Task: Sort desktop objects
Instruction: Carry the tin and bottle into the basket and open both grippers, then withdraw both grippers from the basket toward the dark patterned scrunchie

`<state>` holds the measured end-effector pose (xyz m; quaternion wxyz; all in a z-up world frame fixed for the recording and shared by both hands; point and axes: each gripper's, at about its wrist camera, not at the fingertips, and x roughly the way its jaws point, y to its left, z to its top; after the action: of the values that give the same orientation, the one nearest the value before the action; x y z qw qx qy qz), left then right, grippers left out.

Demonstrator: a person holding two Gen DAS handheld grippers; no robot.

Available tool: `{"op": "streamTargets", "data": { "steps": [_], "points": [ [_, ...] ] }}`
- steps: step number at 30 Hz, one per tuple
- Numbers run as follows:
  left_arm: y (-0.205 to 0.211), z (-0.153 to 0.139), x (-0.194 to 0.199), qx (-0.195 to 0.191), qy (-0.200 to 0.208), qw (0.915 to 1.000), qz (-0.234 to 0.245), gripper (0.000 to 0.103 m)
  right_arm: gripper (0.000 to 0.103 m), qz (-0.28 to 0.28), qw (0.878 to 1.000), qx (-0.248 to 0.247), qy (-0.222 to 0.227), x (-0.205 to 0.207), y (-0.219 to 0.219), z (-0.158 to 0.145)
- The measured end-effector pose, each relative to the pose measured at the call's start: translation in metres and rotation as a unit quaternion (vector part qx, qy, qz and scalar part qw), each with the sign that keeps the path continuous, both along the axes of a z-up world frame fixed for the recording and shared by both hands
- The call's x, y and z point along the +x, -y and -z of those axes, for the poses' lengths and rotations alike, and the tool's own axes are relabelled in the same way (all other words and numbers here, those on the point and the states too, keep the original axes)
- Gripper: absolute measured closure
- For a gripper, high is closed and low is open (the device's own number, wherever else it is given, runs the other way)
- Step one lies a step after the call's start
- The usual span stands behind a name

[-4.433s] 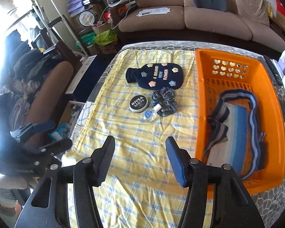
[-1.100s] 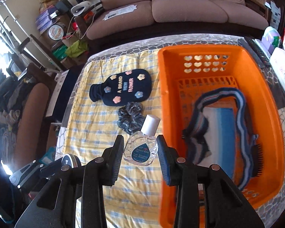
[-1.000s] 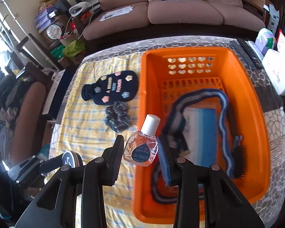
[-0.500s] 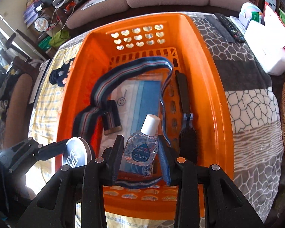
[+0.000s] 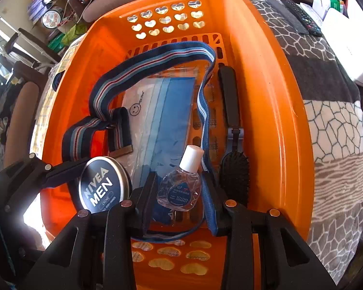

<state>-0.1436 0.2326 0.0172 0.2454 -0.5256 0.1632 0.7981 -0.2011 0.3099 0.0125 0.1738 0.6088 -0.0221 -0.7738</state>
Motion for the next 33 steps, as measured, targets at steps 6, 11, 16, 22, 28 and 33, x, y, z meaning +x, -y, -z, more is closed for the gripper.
{"op": "streamTargets", "data": {
  "steps": [6, 11, 16, 22, 28, 33],
  "points": [
    [0.002, -0.001, -0.002, -0.001, 0.002, 0.9998, -0.019, 0.039, 0.066, 0.01, 1.0, -0.01, 0.001, 0.002, -0.004, -0.002],
    [0.017, -0.019, 0.0, 0.026, -0.01, 0.999, -0.034, 0.035, 0.066, 0.027, 0.999, -0.03, -0.016, 0.006, -0.015, -0.013],
    [0.044, -0.046, 0.0, 0.047, -0.028, 0.9968, -0.058, 0.032, 0.063, 0.041, 0.998, -0.042, -0.035, 0.011, -0.019, -0.033],
    [0.1, -0.078, 0.009, 0.077, -0.051, 0.9908, -0.098, 0.018, 0.059, 0.036, 0.996, -0.046, -0.062, 0.015, 0.001, -0.066],
    [0.174, -0.083, 0.016, 0.069, -0.053, 0.9845, -0.152, 0.018, 0.057, 0.014, 0.995, -0.05, -0.088, 0.024, 0.037, -0.095],
    [0.228, -0.081, 0.02, 0.067, -0.054, 0.9795, -0.182, 0.018, 0.057, -0.004, 0.993, -0.06, -0.1, 0.03, 0.074, -0.109]
  ]
}}
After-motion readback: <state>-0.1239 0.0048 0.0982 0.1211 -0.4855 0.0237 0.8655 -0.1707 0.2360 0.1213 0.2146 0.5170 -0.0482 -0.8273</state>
